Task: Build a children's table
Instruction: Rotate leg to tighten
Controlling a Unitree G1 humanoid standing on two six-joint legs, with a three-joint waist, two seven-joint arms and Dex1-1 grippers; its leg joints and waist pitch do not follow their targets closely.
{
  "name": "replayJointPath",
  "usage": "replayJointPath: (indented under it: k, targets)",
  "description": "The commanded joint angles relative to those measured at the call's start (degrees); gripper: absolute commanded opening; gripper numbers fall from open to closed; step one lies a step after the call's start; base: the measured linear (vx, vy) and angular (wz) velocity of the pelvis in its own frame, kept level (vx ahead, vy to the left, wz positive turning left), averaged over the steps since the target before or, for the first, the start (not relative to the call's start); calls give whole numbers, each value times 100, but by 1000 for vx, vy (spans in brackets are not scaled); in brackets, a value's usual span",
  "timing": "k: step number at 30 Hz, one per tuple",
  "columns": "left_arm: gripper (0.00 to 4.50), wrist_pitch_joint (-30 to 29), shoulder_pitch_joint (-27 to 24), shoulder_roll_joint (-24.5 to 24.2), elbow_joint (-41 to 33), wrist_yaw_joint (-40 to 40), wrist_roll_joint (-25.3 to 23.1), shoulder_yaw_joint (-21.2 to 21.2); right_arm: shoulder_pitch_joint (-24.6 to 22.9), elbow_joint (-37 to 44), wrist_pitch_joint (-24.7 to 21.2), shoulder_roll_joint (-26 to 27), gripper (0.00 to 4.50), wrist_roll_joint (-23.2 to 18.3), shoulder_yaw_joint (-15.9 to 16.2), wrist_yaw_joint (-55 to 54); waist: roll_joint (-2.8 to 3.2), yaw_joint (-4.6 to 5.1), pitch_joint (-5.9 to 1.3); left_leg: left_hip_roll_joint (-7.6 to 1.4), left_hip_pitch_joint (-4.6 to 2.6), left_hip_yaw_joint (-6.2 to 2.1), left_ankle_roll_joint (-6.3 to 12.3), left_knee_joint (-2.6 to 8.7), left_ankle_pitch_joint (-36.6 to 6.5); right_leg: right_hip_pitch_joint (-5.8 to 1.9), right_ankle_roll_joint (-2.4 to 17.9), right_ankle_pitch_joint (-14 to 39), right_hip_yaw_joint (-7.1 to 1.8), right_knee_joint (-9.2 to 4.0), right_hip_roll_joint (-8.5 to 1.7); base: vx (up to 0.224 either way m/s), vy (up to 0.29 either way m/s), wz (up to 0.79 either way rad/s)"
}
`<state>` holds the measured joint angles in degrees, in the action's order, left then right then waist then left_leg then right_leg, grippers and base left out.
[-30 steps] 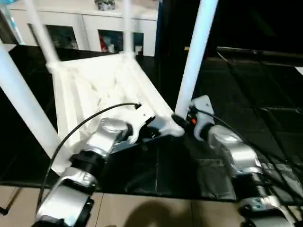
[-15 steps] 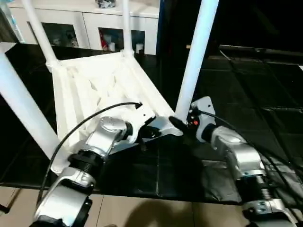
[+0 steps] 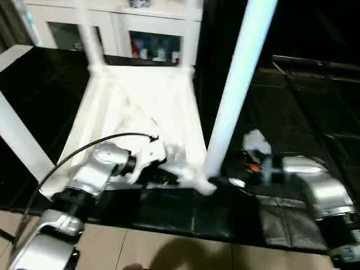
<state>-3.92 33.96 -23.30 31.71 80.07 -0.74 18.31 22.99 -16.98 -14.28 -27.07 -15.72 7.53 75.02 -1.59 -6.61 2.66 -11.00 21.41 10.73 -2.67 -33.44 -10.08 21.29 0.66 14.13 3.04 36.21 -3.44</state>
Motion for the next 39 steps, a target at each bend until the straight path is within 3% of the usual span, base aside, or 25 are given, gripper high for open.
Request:
replayJointPath:
  k: [1,7,12,21,29,34,39]
  targets:
    - [0,125,-35,31,-127,356,-19,307,133,-130,155,-98,447,-25,94,299,-41,13,-339,-309,-106,-79,502,303,-508,-225,1490,-561,-267,-337,-509,0,0,0]
    - [0,347,6,-24,-119,508,-93,440,315,-384,319,-142,396,39,268,664,-68,-3,-337,-311,-113,-81,440,303,-555,-212,1499,-383,-263,-336,-516,0,0,0]
    - [0,421,19,-27,-122,580,-111,507,390,-547,444,-98,352,118,375,780,-108,-31,-350,-307,-109,-74,479,292,-413,-212,1498,-540,-258,-314,-513,0,0,0]
    - [0,516,27,-39,-90,591,-122,541,492,-796,616,1,287,175,422,818,-120,-68,-353,-307,-113,-75,448,283,-423,-212,1517,-595,-259,-299,-514,0,0,0]
    - [0,569,72,-38,19,532,-167,533,493,-884,690,26,214,161,483,881,-115,-101,-348,-311,-118,-78,397,287,-495,-211,1500,-522,-261,-303,-510,0,0,0]
    - [0,635,112,-37,142,415,-249,542,461,-871,702,36,201,179,480,878,-107,-106,-350,-312,-125,-80,359,286,-536,-209,1485,-473,-265,-308,-512,0,0,0]
    - [0,585,178,6,320,206,-363,547,351,-787,704,40,198,209,483,836,-62,-109,-346,-312,-133,-86,292,291,-620,-205,1502,-428,-267,-316,-509,0,0,0]
